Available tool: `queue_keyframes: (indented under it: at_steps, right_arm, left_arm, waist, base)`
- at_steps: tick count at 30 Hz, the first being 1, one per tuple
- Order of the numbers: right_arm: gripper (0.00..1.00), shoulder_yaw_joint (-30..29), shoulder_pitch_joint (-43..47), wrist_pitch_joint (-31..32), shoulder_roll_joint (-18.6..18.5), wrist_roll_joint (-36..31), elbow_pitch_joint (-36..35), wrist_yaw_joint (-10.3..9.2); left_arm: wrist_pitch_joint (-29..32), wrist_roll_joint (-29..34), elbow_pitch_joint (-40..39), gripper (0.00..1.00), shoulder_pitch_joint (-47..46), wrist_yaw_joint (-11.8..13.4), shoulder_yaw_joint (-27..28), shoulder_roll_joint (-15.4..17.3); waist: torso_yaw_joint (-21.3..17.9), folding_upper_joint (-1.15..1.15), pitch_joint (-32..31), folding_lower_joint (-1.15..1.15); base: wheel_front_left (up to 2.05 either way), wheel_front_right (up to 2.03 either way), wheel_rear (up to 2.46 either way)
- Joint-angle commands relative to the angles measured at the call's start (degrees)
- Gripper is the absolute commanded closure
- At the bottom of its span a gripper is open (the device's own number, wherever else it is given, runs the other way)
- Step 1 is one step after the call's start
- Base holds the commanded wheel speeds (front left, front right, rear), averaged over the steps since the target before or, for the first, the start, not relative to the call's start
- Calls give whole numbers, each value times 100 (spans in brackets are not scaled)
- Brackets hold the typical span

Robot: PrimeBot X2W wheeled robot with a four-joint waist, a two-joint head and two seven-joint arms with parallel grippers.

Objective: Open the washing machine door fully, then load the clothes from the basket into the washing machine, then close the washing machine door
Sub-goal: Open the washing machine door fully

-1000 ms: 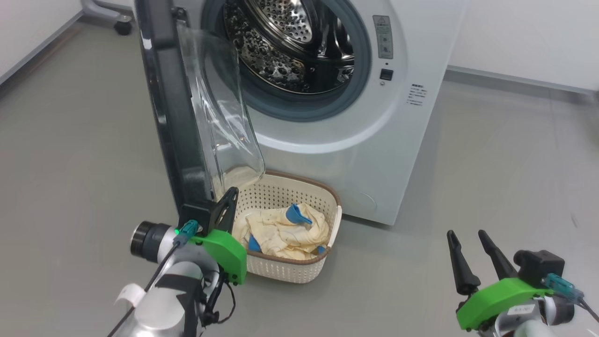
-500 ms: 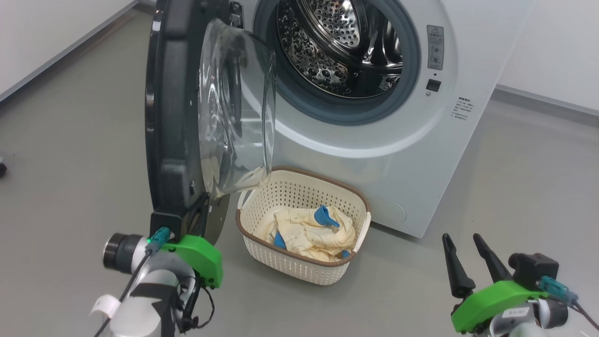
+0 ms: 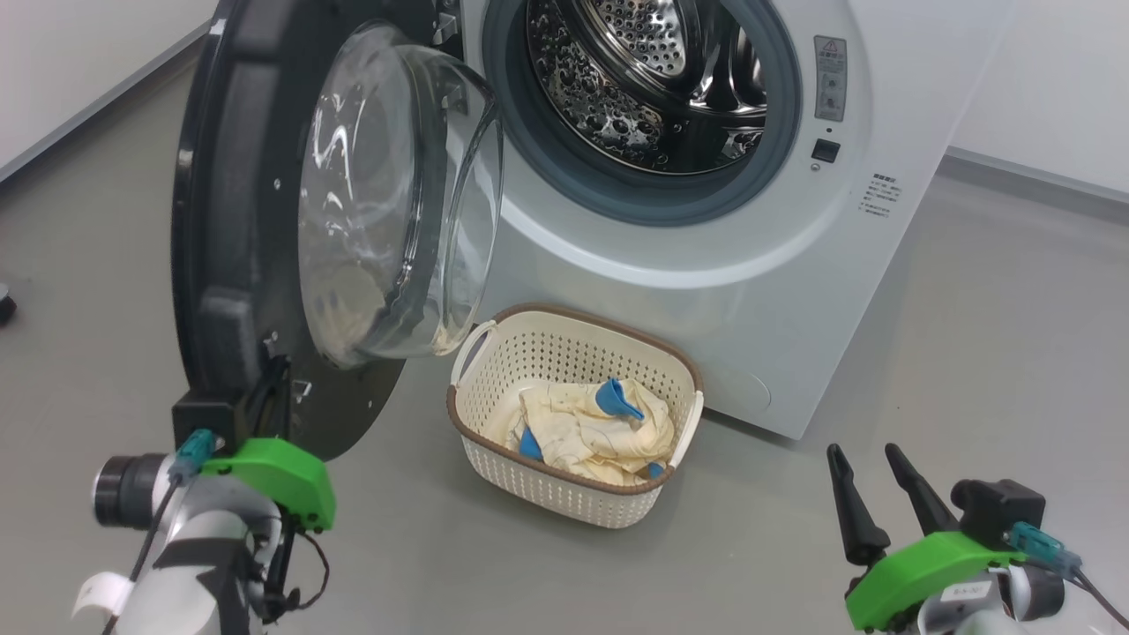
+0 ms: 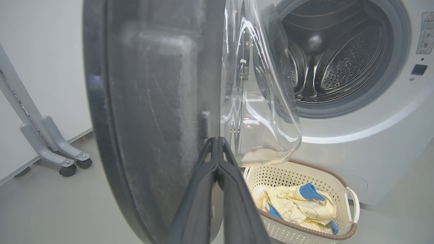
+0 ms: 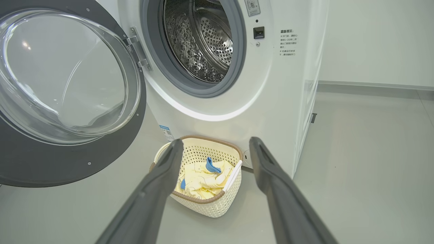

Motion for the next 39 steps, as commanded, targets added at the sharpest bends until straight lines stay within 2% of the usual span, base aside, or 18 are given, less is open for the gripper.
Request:
queue_keyframes:
  at_steps: [1, 10, 24, 30, 39]
  right_arm:
    - [0, 104, -223, -75, -82, 18, -142, -15]
    - [0, 178, -302, -30, -141, 20, -171, -15]
    - [0, 123, -670, 236, -408, -184, -596, -15]
    - [0, 51, -750, 324, -499, -249, -756, -15]
    - [0, -49, -852, 485, -610, -344, -996, -15]
  left_arm:
    - [-63, -51, -177, 100, -182, 78, 305, 284]
    - [-63, -186, -230, 100, -120, 153, 694, 737]
    - [-63, -505, -405, 100, -419, 312, 1464, 1292]
    - [-63, -614, -432, 100, -550, 390, 1846, 1547]
    - [-63, -720, -269, 100, -790, 356, 2212, 1862]
  waist:
    - [-20, 0, 11, 0]
    - [-218, 0, 205, 0]
    - [-629, 0, 1291, 0]
    - [-697, 0, 1638, 0]
    - [-692, 0, 2076, 0]
  base:
    - [0, 0, 0]
    - [0, 0, 0]
    - [0, 0, 0]
    - [0, 0, 0]
    - [0, 0, 0]
